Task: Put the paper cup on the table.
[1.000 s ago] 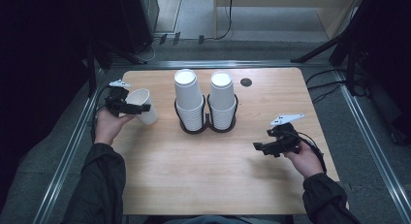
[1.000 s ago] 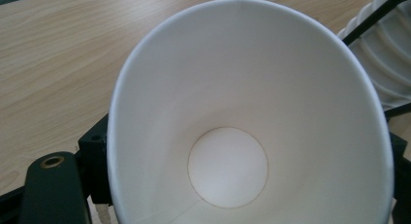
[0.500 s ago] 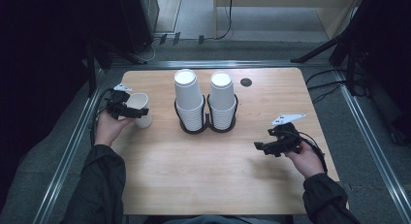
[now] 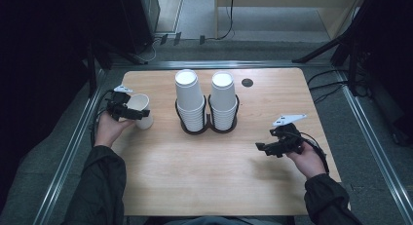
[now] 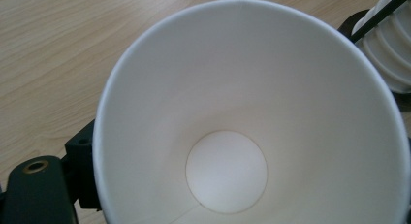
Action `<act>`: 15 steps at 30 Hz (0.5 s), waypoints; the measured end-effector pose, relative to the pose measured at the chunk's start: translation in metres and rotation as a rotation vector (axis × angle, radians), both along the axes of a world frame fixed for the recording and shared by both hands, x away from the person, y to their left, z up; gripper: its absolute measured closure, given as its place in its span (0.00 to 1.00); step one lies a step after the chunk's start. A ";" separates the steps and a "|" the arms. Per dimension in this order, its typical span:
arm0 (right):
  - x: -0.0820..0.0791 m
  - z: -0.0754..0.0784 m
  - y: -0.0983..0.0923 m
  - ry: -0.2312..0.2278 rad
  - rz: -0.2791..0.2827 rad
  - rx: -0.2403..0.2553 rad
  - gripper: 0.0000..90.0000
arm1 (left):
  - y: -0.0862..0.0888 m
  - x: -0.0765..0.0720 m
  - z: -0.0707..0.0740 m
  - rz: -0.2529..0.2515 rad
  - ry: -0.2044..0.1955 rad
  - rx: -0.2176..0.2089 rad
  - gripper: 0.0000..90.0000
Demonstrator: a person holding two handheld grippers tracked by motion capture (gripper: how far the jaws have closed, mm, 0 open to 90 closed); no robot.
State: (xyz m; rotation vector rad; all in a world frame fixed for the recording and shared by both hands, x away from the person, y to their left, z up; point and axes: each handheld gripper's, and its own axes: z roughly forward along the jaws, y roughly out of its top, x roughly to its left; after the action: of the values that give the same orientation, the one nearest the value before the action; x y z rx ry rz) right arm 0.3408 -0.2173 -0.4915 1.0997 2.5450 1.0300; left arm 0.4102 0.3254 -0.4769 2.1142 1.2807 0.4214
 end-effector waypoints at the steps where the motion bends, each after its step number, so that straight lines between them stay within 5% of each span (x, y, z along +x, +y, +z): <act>1: 0.000 0.000 0.000 0.000 0.000 0.000 0.22 | 0.000 0.000 0.000 0.000 0.000 0.000 0.11; 15: 0.000 -0.001 0.003 -0.021 0.025 -0.030 0.22 | 0.002 0.000 0.001 0.006 0.025 -0.037 0.01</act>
State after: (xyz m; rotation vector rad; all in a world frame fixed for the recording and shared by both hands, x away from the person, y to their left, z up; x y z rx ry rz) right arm 0.3404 -0.2140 -0.4921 1.0466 2.5558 0.9999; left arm 0.4102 0.3272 -0.4762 2.0911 1.2994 0.3718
